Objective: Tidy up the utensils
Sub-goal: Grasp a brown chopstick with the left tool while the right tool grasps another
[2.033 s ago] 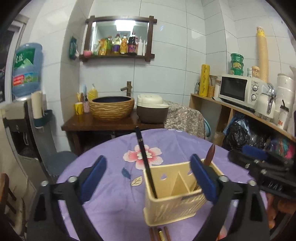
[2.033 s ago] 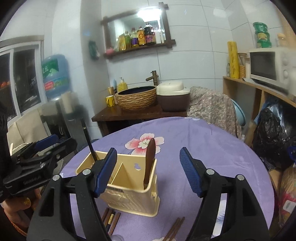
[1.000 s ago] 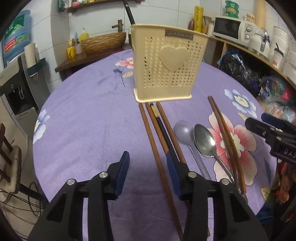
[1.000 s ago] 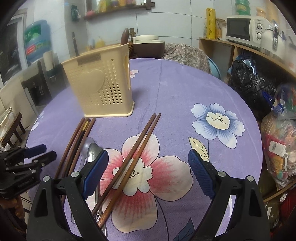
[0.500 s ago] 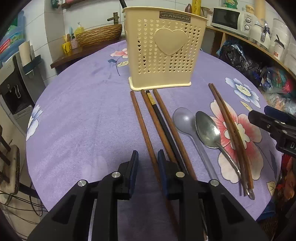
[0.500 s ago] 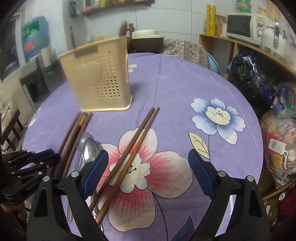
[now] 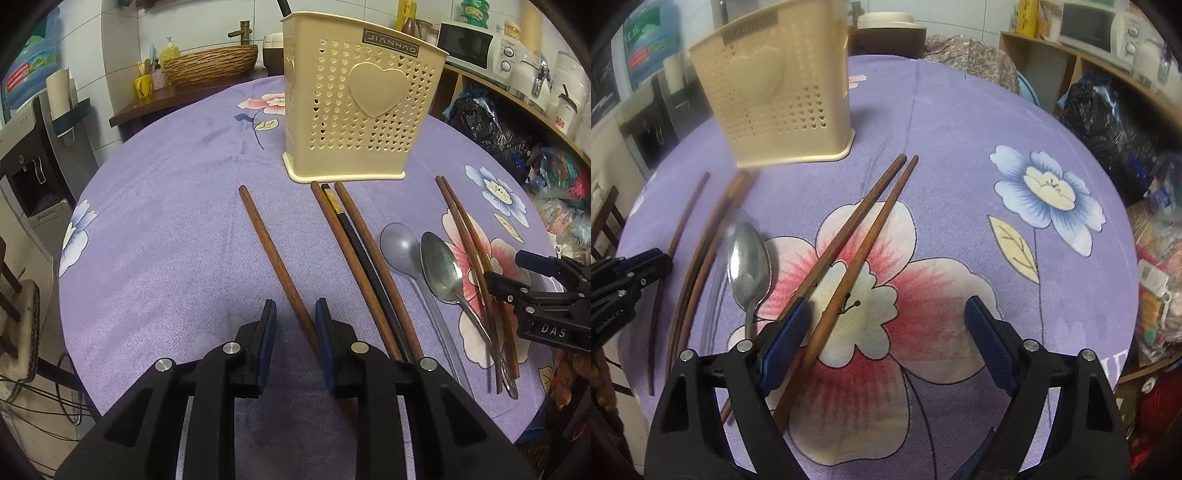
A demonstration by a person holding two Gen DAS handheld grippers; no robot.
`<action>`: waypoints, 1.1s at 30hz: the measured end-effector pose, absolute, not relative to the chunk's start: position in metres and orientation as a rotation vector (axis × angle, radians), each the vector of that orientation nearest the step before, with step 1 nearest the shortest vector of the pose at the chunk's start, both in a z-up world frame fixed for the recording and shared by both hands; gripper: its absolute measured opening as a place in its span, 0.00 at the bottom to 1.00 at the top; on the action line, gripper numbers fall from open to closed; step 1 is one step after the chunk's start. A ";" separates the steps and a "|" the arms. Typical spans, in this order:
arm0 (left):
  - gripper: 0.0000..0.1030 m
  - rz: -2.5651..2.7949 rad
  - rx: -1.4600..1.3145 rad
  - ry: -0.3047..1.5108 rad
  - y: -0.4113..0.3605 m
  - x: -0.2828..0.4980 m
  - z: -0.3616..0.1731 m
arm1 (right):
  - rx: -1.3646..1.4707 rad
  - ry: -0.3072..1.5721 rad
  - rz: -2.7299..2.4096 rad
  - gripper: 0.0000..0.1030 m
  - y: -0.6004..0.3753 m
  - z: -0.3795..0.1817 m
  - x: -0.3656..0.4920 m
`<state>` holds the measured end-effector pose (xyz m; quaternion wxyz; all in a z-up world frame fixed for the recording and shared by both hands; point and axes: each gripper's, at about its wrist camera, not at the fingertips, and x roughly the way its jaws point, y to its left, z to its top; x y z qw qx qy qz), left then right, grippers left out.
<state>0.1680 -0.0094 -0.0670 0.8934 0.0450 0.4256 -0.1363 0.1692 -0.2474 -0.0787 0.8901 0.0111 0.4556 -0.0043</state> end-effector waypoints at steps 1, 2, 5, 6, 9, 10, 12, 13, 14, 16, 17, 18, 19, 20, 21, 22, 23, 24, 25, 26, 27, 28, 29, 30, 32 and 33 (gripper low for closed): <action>0.22 -0.285 0.087 0.884 -0.009 0.168 -0.067 | 0.022 0.947 -0.015 0.74 -0.251 -0.077 0.169; 0.22 -0.290 0.073 0.887 -0.006 0.169 -0.067 | 0.024 0.948 -0.024 0.71 -0.257 -0.076 0.169; 0.22 -0.295 0.030 0.892 0.004 0.173 -0.066 | 0.048 0.953 -0.052 0.69 -0.275 -0.075 0.170; 0.22 -0.295 0.014 0.892 0.007 0.175 -0.066 | 0.051 0.952 -0.064 0.69 -0.281 -0.074 0.172; 0.25 -0.300 -0.022 0.902 0.013 0.181 -0.065 | 0.089 0.944 -0.029 0.68 -0.286 -0.072 0.173; 0.28 -0.300 -0.042 0.908 0.016 0.185 -0.065 | 0.105 0.932 -0.017 0.68 -0.287 -0.069 0.175; 0.39 -0.286 -0.053 0.907 0.020 0.193 -0.062 | 0.097 0.908 -0.020 0.68 -0.286 -0.064 0.178; 0.40 -0.279 -0.049 0.904 0.020 0.197 -0.061 | 0.093 0.899 -0.015 0.68 -0.286 -0.061 0.182; 0.40 -0.268 -0.038 0.904 0.019 0.202 -0.061 | 0.097 0.895 -0.009 0.68 -0.286 -0.060 0.186; 0.40 -0.244 -0.023 0.906 0.021 0.214 -0.061 | 0.104 0.886 -0.002 0.68 -0.290 -0.056 0.196; 0.40 -0.227 -0.021 0.906 0.022 0.221 -0.060 | 0.102 0.884 -0.005 0.68 -0.291 -0.055 0.201; 0.40 -0.214 -0.017 0.902 0.022 0.226 -0.060 | 0.096 0.881 -0.010 0.68 -0.293 -0.054 0.205; 0.40 -0.209 -0.010 0.902 0.021 0.230 -0.060 | 0.090 0.881 -0.014 0.66 -0.294 -0.054 0.211; 0.40 -0.210 -0.008 0.909 0.020 0.235 -0.060 | 0.091 0.885 -0.012 0.63 -0.295 -0.055 0.216; 0.40 -0.215 -0.014 0.920 0.017 0.240 -0.062 | 0.098 0.894 -0.007 0.61 -0.296 -0.056 0.224; 0.39 -0.216 -0.014 0.925 0.016 0.243 -0.063 | 0.106 0.901 -0.003 0.57 -0.297 -0.057 0.230; 0.39 -0.206 0.000 0.920 0.012 0.245 -0.064 | 0.111 0.905 0.000 0.53 -0.297 -0.059 0.233; 0.39 -0.193 0.013 0.919 0.009 0.248 -0.065 | 0.113 0.911 0.002 0.51 -0.296 -0.061 0.240; 0.38 -0.188 0.013 0.917 0.008 0.249 -0.065 | 0.113 0.916 0.002 0.48 -0.296 -0.063 0.243; 0.36 -0.184 0.002 0.914 0.007 0.250 -0.065 | 0.115 0.923 -0.003 0.46 -0.296 -0.065 0.249; 0.35 -0.179 -0.006 0.912 0.008 0.251 -0.066 | 0.113 0.929 -0.012 0.44 -0.296 -0.068 0.252; 0.34 -0.170 -0.008 0.906 0.008 0.253 -0.066 | 0.110 0.931 -0.022 0.39 -0.296 -0.069 0.257; 0.31 -0.164 -0.004 0.903 0.007 0.253 -0.066 | 0.104 0.927 -0.030 0.32 -0.295 -0.070 0.259; 0.28 -0.161 0.000 0.903 0.006 0.254 -0.067 | 0.100 0.930 -0.033 0.30 -0.294 -0.070 0.264; 0.23 -0.156 0.005 0.905 0.004 0.258 -0.066 | 0.097 0.936 -0.029 0.22 -0.292 -0.071 0.271; 0.20 -0.154 0.007 0.906 0.002 0.260 -0.066 | 0.090 0.939 -0.034 0.21 -0.291 -0.071 0.273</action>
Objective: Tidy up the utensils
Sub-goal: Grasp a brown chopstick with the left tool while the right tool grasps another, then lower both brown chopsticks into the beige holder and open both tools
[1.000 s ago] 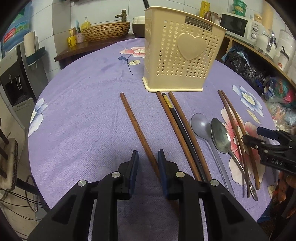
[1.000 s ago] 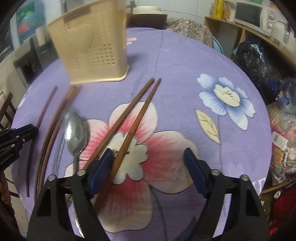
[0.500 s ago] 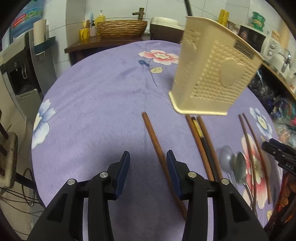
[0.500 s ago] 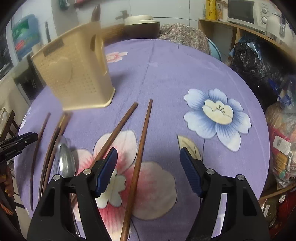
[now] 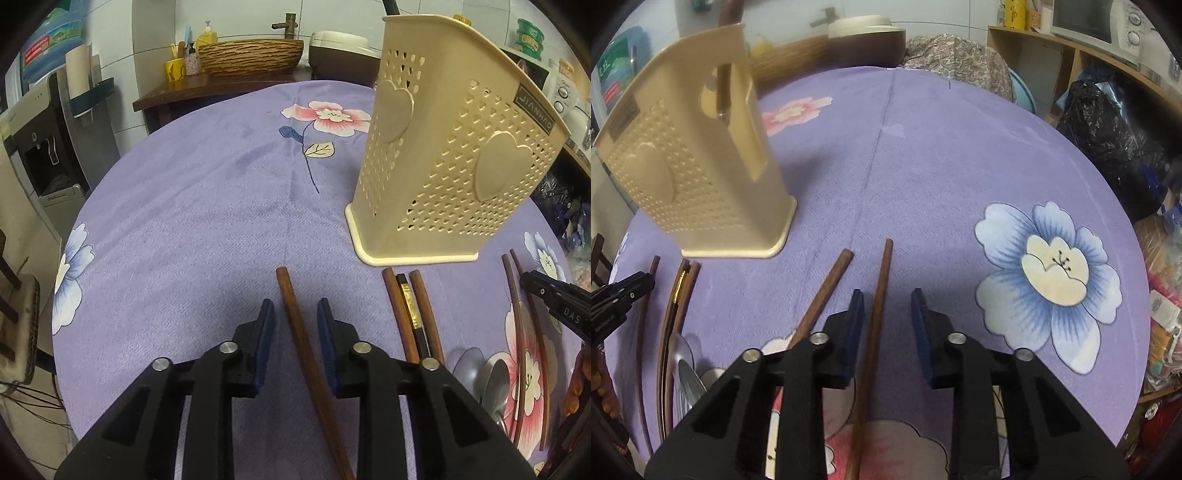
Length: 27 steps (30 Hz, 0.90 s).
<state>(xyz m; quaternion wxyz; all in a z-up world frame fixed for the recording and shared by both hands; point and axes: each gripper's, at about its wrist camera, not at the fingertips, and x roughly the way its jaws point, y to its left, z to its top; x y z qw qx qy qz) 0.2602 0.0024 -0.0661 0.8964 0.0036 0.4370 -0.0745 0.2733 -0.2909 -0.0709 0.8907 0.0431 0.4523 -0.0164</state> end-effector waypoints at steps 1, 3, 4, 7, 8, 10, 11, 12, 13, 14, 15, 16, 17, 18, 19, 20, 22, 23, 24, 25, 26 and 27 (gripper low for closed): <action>0.18 -0.152 0.015 0.903 0.001 0.262 -0.066 | 0.083 0.942 -0.036 0.18 -0.289 -0.071 0.277; 0.11 -0.150 0.031 0.899 -0.003 0.265 -0.067 | 0.070 0.939 -0.043 0.14 -0.286 -0.071 0.281; 0.11 -0.155 0.037 0.897 -0.005 0.265 -0.067 | 0.061 0.937 -0.047 0.11 -0.284 -0.071 0.282; 0.10 -0.168 0.047 0.896 -0.009 0.266 -0.066 | 0.025 0.933 -0.044 0.07 -0.278 -0.072 0.285; 0.10 -0.170 0.051 0.895 -0.010 0.266 -0.066 | 0.029 0.933 -0.033 0.07 -0.278 -0.071 0.285; 0.10 -0.175 0.053 0.892 -0.010 0.267 -0.066 | 0.037 0.930 -0.009 0.06 -0.278 -0.071 0.285; 0.10 -0.178 0.051 0.892 -0.010 0.267 -0.066 | 0.032 0.924 -0.009 0.06 -0.278 -0.070 0.283; 0.09 -0.184 0.042 0.887 -0.009 0.266 -0.065 | 0.031 0.914 -0.003 0.06 -0.278 -0.069 0.281; 0.09 -0.188 0.031 0.880 -0.008 0.265 -0.062 | 0.049 0.902 0.008 0.06 -0.280 -0.066 0.278; 0.09 -0.191 0.023 0.871 -0.007 0.265 -0.060 | 0.062 0.895 0.015 0.06 -0.281 -0.063 0.276; 0.09 -0.197 0.015 0.859 -0.006 0.261 -0.056 | 0.086 0.879 0.037 0.06 -0.283 -0.058 0.273; 0.09 -0.207 0.006 0.842 -0.005 0.257 -0.049 | 0.104 0.861 0.054 0.06 -0.285 -0.051 0.269; 0.09 -0.214 -0.001 0.827 -0.004 0.255 -0.044 | 0.113 0.846 0.065 0.06 -0.286 -0.045 0.265; 0.09 -0.228 -0.012 0.803 -0.003 0.250 -0.035 | 0.124 0.819 0.083 0.06 -0.288 -0.034 0.259; 0.09 -0.237 -0.020 0.782 -0.001 0.247 -0.027 | 0.134 0.799 0.095 0.06 -0.290 -0.026 0.255; 0.09 -0.246 -0.031 0.755 0.001 0.243 -0.016 | 0.150 0.774 0.112 0.06 -0.292 -0.016 0.250; 0.09 -0.268 -0.052 0.688 0.007 0.230 0.008 | 0.181 0.719 0.147 0.06 -0.297 0.007 0.237; 0.09 -0.273 -0.056 0.665 0.008 0.226 0.018 | 0.191 0.689 0.161 0.06 -0.300 0.018 0.231; 0.09 -0.279 -0.060 0.637 0.010 0.221 0.029 | 0.200 0.655 0.172 0.06 -0.305 0.031 0.223; 0.08 -0.286 -0.065 0.602 0.014 0.213 0.042 | 0.202 0.632 0.177 0.06 -0.309 0.039 0.217; 0.08 -0.290 -0.068 0.579 0.015 0.210 0.050 | 0.201 0.611 0.182 0.06 -0.312 0.047 0.212; 0.08 -0.291 -0.069 0.554 0.017 0.205 0.058 | 0.200 0.592 0.185 0.06 -0.313 0.054 0.204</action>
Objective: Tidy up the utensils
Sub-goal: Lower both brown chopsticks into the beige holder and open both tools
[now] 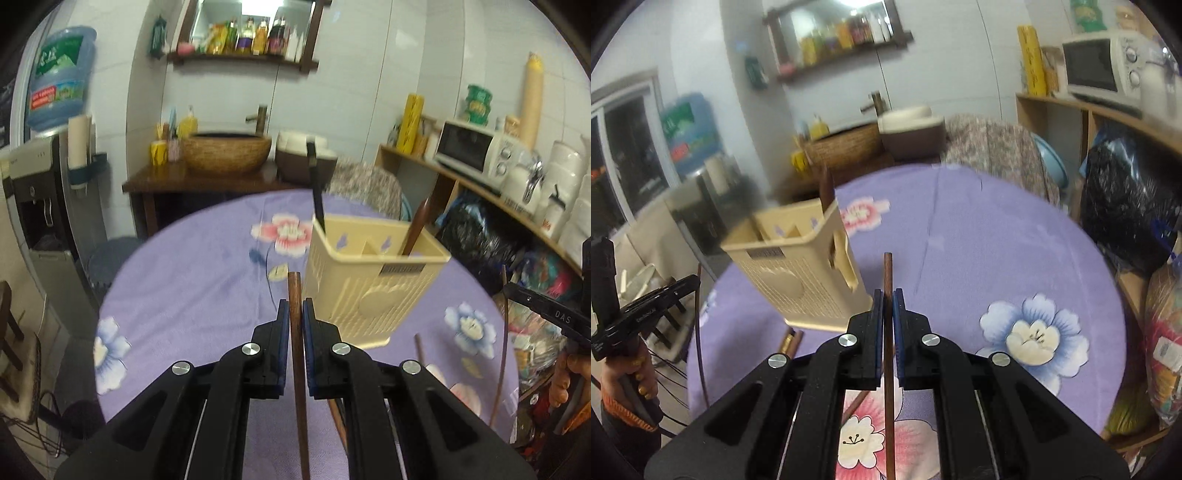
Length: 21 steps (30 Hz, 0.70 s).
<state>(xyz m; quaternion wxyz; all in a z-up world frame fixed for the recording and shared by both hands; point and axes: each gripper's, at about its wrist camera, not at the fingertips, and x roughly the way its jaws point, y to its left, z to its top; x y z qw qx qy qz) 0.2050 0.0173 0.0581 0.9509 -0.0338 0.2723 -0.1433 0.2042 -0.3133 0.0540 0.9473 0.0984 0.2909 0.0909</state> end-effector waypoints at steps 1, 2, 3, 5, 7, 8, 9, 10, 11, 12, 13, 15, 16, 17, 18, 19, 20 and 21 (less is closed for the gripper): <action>0.08 -0.290 -0.067 0.532 0.019 0.202 0.065 | 0.202 0.571 0.189 0.06 -0.316 0.062 0.198; 0.08 -0.289 -0.067 0.520 0.019 0.200 0.069 | 0.203 0.560 0.194 0.06 -0.318 0.067 0.195; 0.08 -0.288 -0.069 0.511 0.020 0.198 0.072 | 0.205 0.546 0.201 0.06 -0.320 0.072 0.192; 0.08 -0.290 -0.076 0.492 0.021 0.195 0.079 | 0.208 0.528 0.206 0.06 -0.322 0.079 0.188; 0.08 -0.285 -0.082 0.471 0.023 0.192 0.082 | 0.201 0.508 0.211 0.06 -0.324 0.086 0.186; 0.08 -0.282 -0.087 0.465 0.025 0.191 0.083 | 0.197 0.502 0.210 0.06 -0.322 0.088 0.183; 0.08 -0.283 -0.093 0.460 0.027 0.192 0.084 | 0.194 0.499 0.210 0.06 -0.322 0.090 0.183; 0.08 -0.284 -0.095 0.454 0.027 0.193 0.085 | 0.192 0.497 0.211 0.06 -0.322 0.092 0.181; 0.08 -0.282 -0.092 0.452 0.027 0.192 0.085 | 0.190 0.495 0.211 0.06 -0.320 0.093 0.179; 0.08 -0.280 -0.091 0.452 0.027 0.192 0.085 | 0.187 0.493 0.212 0.06 -0.320 0.094 0.178; 0.08 -0.282 -0.094 0.452 0.027 0.192 0.086 | 0.183 0.492 0.213 0.06 -0.319 0.095 0.178; 0.08 -0.285 -0.092 0.449 0.028 0.192 0.086 | 0.172 0.494 0.214 0.06 -0.316 0.096 0.178; 0.08 -0.284 -0.089 0.446 0.027 0.192 0.087 | 0.168 0.495 0.215 0.06 -0.316 0.096 0.179; 0.08 -0.284 -0.089 0.444 0.029 0.192 0.087 | 0.165 0.495 0.215 0.06 -0.316 0.097 0.178; 0.08 -0.285 -0.089 0.442 0.028 0.192 0.088 | 0.161 0.493 0.215 0.06 -0.315 0.098 0.178; 0.08 -0.286 -0.090 0.441 0.029 0.191 0.088 | 0.159 0.490 0.218 0.06 -0.315 0.100 0.177; 0.08 -0.289 -0.093 0.438 0.030 0.191 0.090 | 0.158 0.489 0.220 0.06 -0.314 0.101 0.177; 0.08 -0.292 -0.096 0.435 0.032 0.190 0.091 | 0.158 0.484 0.224 0.06 -0.314 0.104 0.177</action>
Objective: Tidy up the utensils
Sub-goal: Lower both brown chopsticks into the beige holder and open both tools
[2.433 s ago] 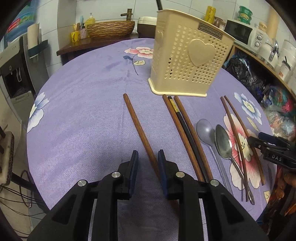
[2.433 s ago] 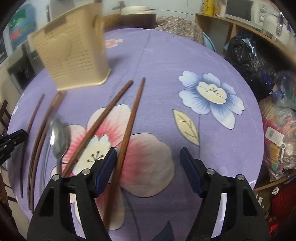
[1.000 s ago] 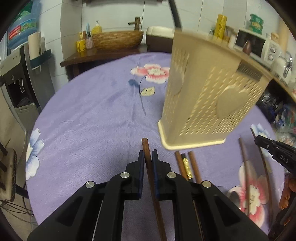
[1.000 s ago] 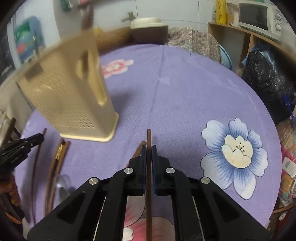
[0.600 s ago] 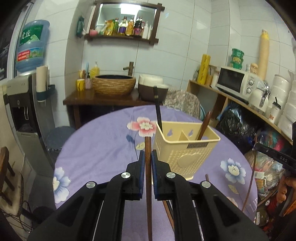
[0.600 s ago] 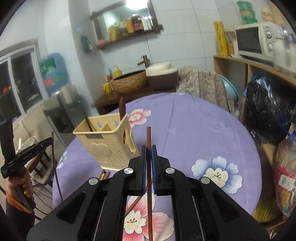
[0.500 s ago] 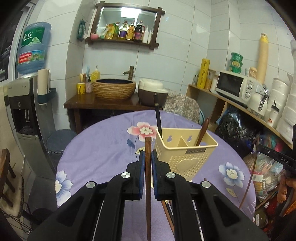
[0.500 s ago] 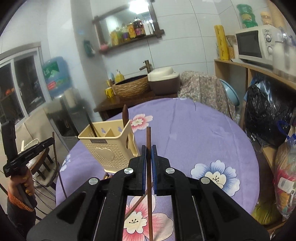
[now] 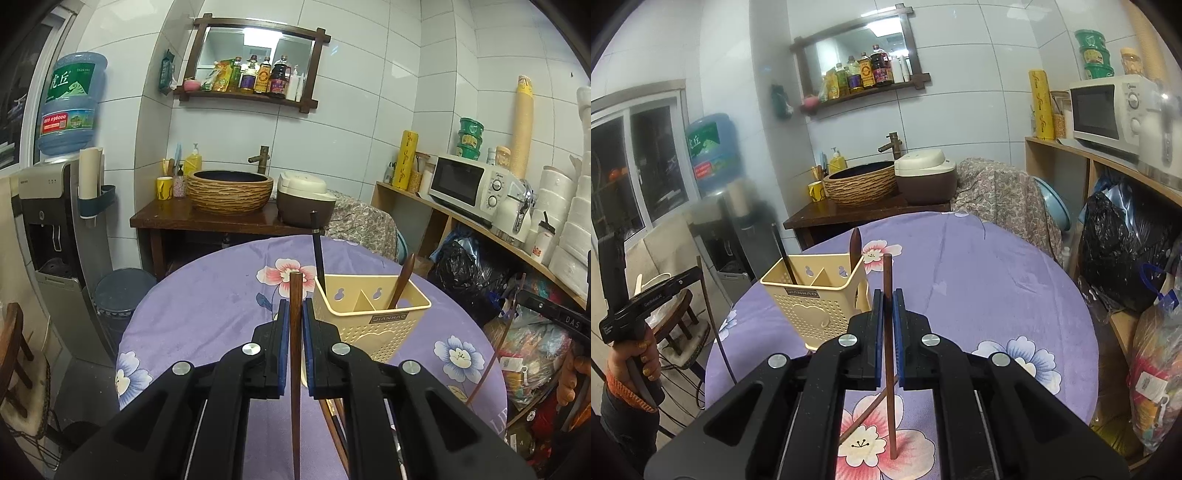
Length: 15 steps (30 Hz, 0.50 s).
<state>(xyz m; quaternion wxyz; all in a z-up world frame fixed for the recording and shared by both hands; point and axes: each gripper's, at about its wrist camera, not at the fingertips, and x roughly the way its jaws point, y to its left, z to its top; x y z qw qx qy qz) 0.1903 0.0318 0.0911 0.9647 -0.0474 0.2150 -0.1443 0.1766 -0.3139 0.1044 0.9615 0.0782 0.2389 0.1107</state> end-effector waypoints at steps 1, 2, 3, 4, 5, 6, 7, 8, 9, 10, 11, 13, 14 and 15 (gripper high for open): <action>0.08 -0.295 -0.098 0.431 0.032 0.190 0.093 | 0.158 0.480 0.228 0.06 -0.314 0.107 0.177; 0.08 -0.298 -0.098 0.424 0.032 0.189 0.096 | 0.154 0.474 0.232 0.06 -0.314 0.110 0.176; 0.08 -0.301 -0.096 0.414 0.032 0.188 0.101 | 0.150 0.468 0.237 0.06 -0.313 0.114 0.176; 0.08 -0.304 -0.094 0.408 0.031 0.188 0.104 | 0.146 0.460 0.245 0.06 -0.312 0.121 0.176; 0.08 -0.311 -0.092 0.398 0.031 0.188 0.111 | 0.140 0.453 0.252 0.06 -0.311 0.127 0.178; 0.08 -0.321 -0.093 0.388 0.031 0.188 0.119 | 0.135 0.445 0.262 0.06 -0.309 0.134 0.179; 0.08 -0.334 -0.097 0.376 0.031 0.189 0.129 | 0.128 0.432 0.272 0.06 -0.307 0.146 0.182; 0.08 -0.343 -0.101 0.364 0.031 0.189 0.137 | 0.120 0.418 0.280 0.06 -0.305 0.158 0.185; 0.08 -0.355 -0.102 0.344 0.031 0.189 0.150 | 0.111 0.397 0.288 0.06 -0.302 0.175 0.190; 0.08 -0.363 -0.095 0.320 0.028 0.189 0.164 | 0.108 0.381 0.292 0.06 -0.300 0.186 0.193; 0.08 -0.370 -0.085 0.299 0.025 0.191 0.177 | 0.110 0.358 0.298 0.06 -0.298 0.202 0.199; 0.08 -0.380 -0.073 0.261 0.017 0.195 0.202 | 0.128 0.317 0.310 0.06 -0.293 0.231 0.208; 0.08 -0.385 -0.073 0.247 0.014 0.197 0.211 | 0.137 0.298 0.314 0.06 -0.291 0.243 0.213; 0.08 -0.386 -0.074 0.231 0.009 0.202 0.222 | 0.139 0.272 0.313 0.06 -0.286 0.258 0.219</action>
